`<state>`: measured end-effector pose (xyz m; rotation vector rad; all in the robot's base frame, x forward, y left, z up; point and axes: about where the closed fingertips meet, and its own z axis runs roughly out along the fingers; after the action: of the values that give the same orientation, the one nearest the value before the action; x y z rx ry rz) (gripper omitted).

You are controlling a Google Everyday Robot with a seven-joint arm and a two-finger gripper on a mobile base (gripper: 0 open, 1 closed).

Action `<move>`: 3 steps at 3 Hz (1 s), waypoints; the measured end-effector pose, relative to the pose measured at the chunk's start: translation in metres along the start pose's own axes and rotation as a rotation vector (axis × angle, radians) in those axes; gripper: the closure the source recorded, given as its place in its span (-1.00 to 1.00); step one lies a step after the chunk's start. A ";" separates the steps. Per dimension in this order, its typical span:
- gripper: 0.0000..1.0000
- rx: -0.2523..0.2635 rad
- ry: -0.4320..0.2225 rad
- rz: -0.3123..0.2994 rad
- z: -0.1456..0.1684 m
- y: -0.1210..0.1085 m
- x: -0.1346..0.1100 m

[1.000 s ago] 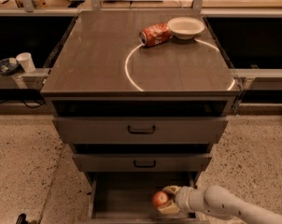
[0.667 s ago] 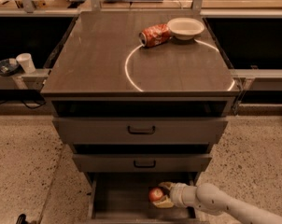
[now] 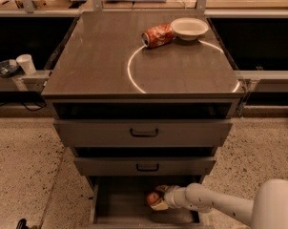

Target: Place apple into bottom drawer

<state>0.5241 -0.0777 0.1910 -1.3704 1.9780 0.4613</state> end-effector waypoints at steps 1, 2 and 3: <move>-0.29 -0.037 0.059 -0.006 0.026 0.003 0.019; -0.76 -0.037 0.059 -0.006 0.026 0.003 0.019; -1.00 -0.037 0.059 -0.006 0.026 0.003 0.019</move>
Offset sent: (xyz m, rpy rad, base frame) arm 0.0010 0.0031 -0.0273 -0.0387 0.0379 0.0166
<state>0.5253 -0.0732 0.1585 -1.4273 2.0216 0.4620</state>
